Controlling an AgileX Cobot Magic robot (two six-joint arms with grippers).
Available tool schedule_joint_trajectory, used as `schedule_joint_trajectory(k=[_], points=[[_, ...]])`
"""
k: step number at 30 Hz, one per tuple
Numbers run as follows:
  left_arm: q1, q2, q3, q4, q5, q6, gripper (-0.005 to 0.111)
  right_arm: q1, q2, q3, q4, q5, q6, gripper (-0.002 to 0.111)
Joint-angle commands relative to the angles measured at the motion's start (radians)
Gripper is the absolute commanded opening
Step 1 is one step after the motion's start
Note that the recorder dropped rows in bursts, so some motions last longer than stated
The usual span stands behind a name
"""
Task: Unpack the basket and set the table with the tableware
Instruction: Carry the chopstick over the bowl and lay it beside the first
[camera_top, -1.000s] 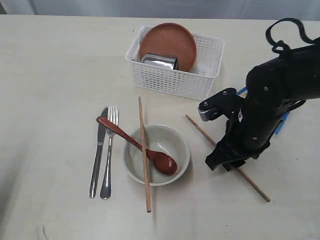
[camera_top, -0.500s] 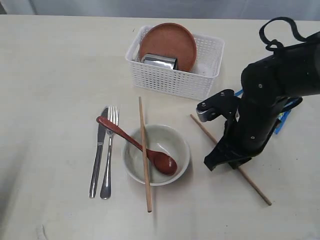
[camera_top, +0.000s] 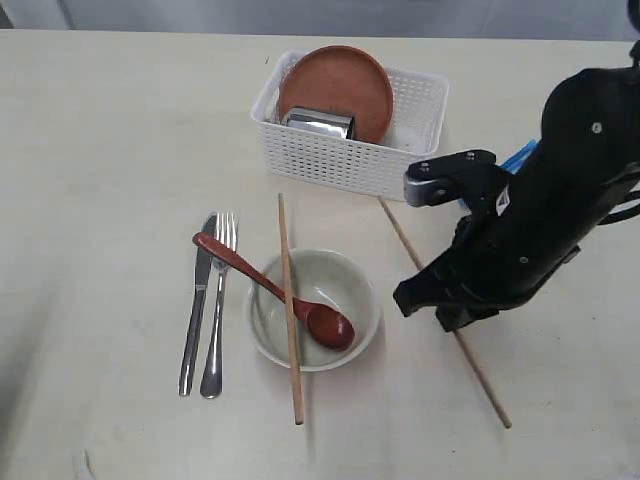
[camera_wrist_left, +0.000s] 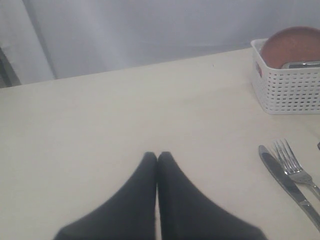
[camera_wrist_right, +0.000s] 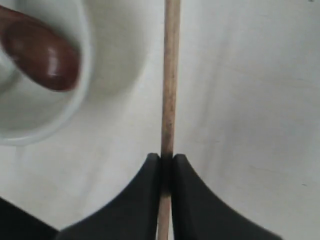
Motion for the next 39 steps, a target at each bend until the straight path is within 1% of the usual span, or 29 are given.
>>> schedule_joint_trajectory(k=[1, 7, 9, 18, 23, 29, 39], points=[[0.002, -0.003, 0.002, -0.002, -0.008, 0.000, 0.000, -0.001, -0.039, 0.000, 0.274, 0.015, -0.122, 0.000], [0.002, -0.003, 0.002, -0.002, -0.008, 0.000, 0.000, -0.001, 0.013, 0.000, 0.559, 0.014, -0.203, 0.000], [0.002, -0.003, 0.002, -0.002, -0.008, 0.000, 0.000, -0.001, 0.051, -0.004, 0.606, 0.003, -0.224, 0.000], [0.002, -0.003, 0.002, -0.002, -0.008, 0.000, 0.000, 0.001, 0.184, -0.137, 0.668, -0.013, -0.225, 0.000], [0.002, -0.003, 0.002, -0.002, -0.008, 0.000, 0.000, 0.010, 0.237, -0.141, 0.682, -0.013, -0.242, 0.000], [0.002, -0.003, 0.002, -0.002, -0.008, 0.000, 0.000, 0.020, 0.258, -0.141, 0.787, -0.025, -0.329, 0.000], [0.002, -0.003, 0.002, -0.002, -0.008, 0.000, 0.000, 0.020, 0.279, -0.141, 0.784, -0.024, -0.331, 0.000]])
